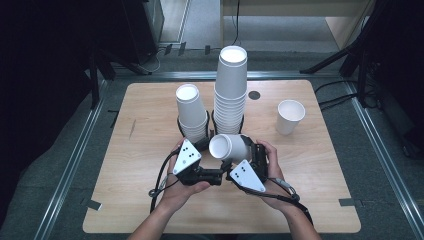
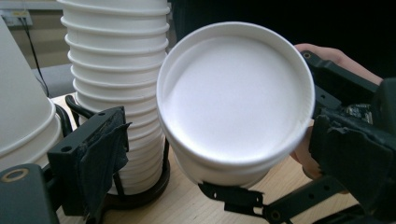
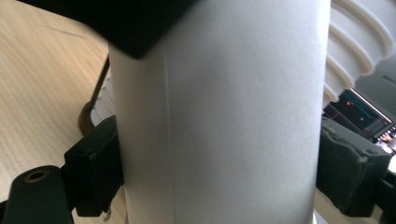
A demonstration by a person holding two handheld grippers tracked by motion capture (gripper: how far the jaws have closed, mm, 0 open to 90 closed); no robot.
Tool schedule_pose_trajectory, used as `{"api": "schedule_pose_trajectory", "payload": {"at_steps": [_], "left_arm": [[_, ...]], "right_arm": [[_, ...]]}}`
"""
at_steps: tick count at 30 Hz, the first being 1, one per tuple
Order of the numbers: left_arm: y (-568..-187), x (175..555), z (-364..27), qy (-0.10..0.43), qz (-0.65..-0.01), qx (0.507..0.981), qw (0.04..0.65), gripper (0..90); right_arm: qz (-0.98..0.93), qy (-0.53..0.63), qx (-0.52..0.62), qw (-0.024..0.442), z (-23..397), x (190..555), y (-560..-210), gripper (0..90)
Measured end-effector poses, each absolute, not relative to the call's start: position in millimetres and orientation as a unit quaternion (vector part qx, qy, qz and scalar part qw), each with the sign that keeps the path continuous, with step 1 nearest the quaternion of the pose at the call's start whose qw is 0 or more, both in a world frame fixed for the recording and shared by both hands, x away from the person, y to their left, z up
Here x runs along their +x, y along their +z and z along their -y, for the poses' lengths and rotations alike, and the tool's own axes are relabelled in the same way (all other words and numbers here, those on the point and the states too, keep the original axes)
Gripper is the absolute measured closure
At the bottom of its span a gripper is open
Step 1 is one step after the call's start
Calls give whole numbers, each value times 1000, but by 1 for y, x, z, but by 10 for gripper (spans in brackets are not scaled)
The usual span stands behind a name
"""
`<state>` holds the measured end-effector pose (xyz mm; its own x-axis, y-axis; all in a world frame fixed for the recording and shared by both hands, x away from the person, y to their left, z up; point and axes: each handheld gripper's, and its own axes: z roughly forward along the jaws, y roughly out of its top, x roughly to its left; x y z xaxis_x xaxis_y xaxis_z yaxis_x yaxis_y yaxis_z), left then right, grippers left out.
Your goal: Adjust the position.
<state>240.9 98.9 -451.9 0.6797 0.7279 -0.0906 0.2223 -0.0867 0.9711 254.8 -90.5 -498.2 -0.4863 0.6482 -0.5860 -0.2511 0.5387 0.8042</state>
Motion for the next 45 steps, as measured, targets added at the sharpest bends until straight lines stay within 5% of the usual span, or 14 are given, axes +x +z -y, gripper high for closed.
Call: {"api": "schedule_pose_trajectory", "payload": {"at_steps": [26, 45], "left_arm": [[-452, 240, -101, 207, -326, 712, 586, 213], [-453, 244, -104, 185, -334, 716, 584, 200]], "right_arm": [[-739, 444, 90, 499, 83, 250, -504, 135], [-736, 439, 75, 510, 82, 249, -503, 135]]}}
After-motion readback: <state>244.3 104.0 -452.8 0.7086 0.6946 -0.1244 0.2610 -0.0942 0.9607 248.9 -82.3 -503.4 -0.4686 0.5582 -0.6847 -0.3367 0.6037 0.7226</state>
